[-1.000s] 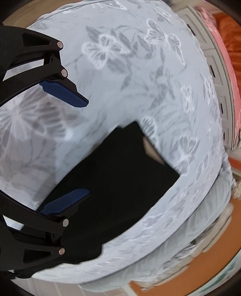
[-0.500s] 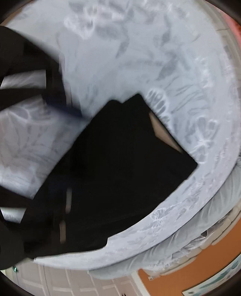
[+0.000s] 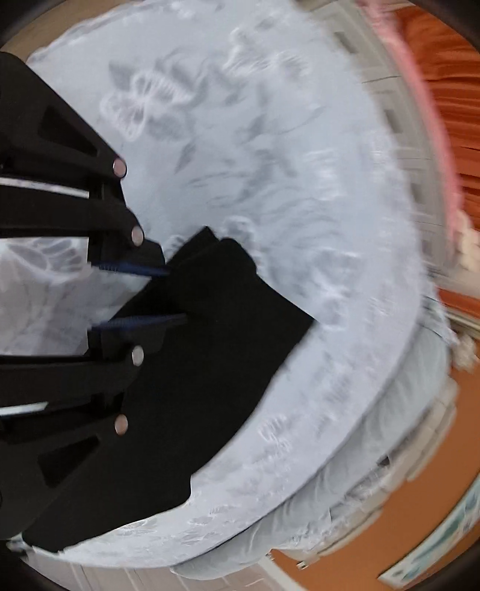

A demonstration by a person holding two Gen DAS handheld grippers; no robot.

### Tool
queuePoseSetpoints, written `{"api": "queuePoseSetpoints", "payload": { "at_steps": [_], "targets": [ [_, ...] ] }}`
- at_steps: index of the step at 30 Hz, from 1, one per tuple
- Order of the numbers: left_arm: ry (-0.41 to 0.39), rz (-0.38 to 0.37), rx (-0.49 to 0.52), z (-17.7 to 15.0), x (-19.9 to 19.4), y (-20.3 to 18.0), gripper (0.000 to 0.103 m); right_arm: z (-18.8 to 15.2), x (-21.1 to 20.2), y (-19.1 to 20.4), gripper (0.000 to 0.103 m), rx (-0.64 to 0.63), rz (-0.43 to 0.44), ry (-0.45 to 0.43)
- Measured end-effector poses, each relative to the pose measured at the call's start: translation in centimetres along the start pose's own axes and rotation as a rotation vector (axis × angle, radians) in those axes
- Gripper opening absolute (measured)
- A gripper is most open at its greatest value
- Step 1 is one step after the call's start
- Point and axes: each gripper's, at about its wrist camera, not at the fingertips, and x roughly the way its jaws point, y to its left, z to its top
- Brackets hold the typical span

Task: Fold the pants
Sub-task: 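Lift the trouser end with the right gripper, fold it toward the left gripper, release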

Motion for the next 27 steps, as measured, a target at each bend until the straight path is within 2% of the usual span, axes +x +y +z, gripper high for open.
{"api": "queuePoseSetpoints", "payload": {
  "at_steps": [1,2,3,5,7,9,11,13,14,16,19,22,24,27],
  "targets": [
    [-0.036,0.047,0.011,-0.2,-1.0,-0.5,0.044,0.0,-0.5,0.0,0.081,-0.006,-0.005,-0.016],
    [-0.082,0.102,0.02,-0.3,-1.7,-0.9,0.07,-0.1,-0.7,0.1,0.081,-0.018,0.001,-0.018],
    [-0.144,0.151,0.031,-0.7,-2.9,-1.4,0.078,-0.2,-0.5,0.0,0.081,-0.019,0.016,-0.005],
    [-0.231,0.201,0.064,-1.5,-5.0,-2.9,0.078,-0.4,0.7,-0.2,0.081,-0.003,0.028,0.026],
    [-0.263,0.185,0.094,-1.5,-5.8,-4.2,0.079,-0.5,2.5,-0.3,0.081,0.016,0.042,0.072],
    [-0.257,0.146,0.124,-2.1,-5.9,-5.6,0.081,-0.7,3.8,0.1,0.082,0.02,0.059,0.084],
    [-0.205,0.094,0.146,-2.8,-5.2,-7.1,0.081,-0.6,4.4,1.0,0.082,-0.003,0.067,0.063],
    [-0.173,0.076,0.165,-3.3,-4.6,-7.6,0.081,-0.4,5.1,1.6,0.079,-0.012,0.074,0.057],
    [-0.166,0.085,0.192,-3.6,-4.1,-8.5,0.081,-0.3,5.5,2.0,0.06,-0.013,0.066,0.046],
    [-0.162,0.096,0.232,-4.4,-3.5,-9.5,0.081,0.1,6.3,2.3,0.011,0.001,0.106,0.076],
    [-0.149,0.091,0.282,-5.3,-3.0,-10.9,0.081,0.7,4.6,4.3,0.011,0.017,0.16,0.021],
    [-0.116,0.073,0.313,-5.8,-2.6,-11.3,0.081,1.0,1.0,9.7,0.011,-0.064,0.267,-0.045],
    [-0.097,0.057,0.313,-5.8,-2.5,-11.1,0.081,0.2,-1.3,14.8,0.011,-0.149,0.355,-0.064],
    [-0.075,0.031,0.29,-5.6,-2.6,-10.1,0.081,-2.9,-3.3,23.1,0.011,-0.297,0.47,-0.04]
  ]
}}
